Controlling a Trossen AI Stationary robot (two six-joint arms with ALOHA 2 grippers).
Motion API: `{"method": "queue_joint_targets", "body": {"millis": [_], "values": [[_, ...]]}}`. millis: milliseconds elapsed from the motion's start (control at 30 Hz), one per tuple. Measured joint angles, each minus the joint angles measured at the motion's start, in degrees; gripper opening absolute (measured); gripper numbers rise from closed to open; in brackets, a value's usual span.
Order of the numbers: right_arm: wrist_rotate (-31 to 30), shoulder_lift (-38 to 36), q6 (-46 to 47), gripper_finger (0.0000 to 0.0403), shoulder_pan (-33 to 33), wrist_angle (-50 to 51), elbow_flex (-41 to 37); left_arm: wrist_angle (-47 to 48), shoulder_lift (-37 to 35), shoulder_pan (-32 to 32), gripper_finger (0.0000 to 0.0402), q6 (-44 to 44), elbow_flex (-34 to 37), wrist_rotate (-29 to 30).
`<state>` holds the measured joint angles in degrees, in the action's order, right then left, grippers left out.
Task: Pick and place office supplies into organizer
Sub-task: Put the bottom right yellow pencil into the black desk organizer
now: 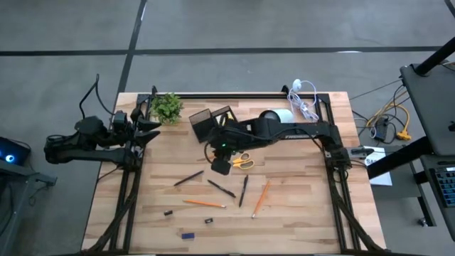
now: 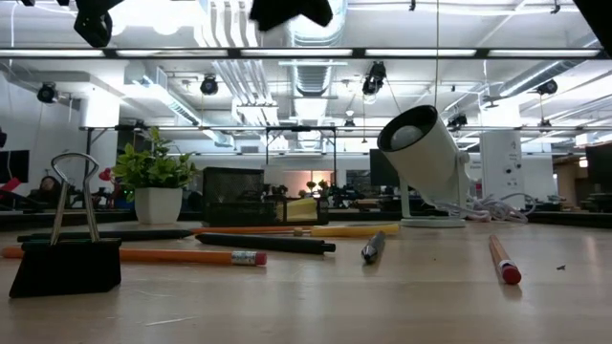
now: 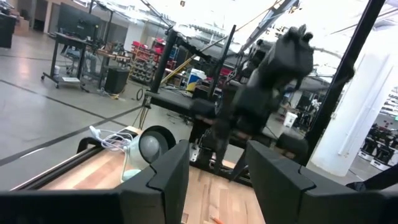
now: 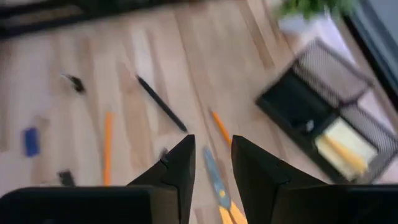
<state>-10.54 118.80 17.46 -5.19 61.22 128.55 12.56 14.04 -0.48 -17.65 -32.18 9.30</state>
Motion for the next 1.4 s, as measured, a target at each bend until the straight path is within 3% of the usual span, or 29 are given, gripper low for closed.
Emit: {"method": "queue_joint_targets", "body": {"millis": [267, 567, 800, 1100, 1400], "values": [[-0.1, -4.1, -5.3, 0.0092, 0.1, -3.7, -0.4, 0.0, 0.0, 0.0, 0.0146, 0.0, 0.0, 0.0], [-1.9, -11.1, -4.7, 0.0074, -1.0, -6.3, -5.9, 0.0, 0.0, 0.0, 0.0146, 0.0, 0.0, 0.0], [-4.6, -21.5, -5.6, 0.0069, -3.0, -19.0, -18.4, 0.0, 0.0, 0.0, 0.0146, 0.0, 0.0, -0.1], [-4.6, -35.7, -5.5, 0.0082, -3.1, -34.7, -40.2, 0.0, 0.1, 0.0, 0.0146, 0.0, 0.0, -0.1], [-4.4, -46.9, 2.0, 0.008, -3.2, -38.0, -57.5, 0.0, 0.0, 0.0, 0.0146, 0.0, 0.0, 0.2]]}}
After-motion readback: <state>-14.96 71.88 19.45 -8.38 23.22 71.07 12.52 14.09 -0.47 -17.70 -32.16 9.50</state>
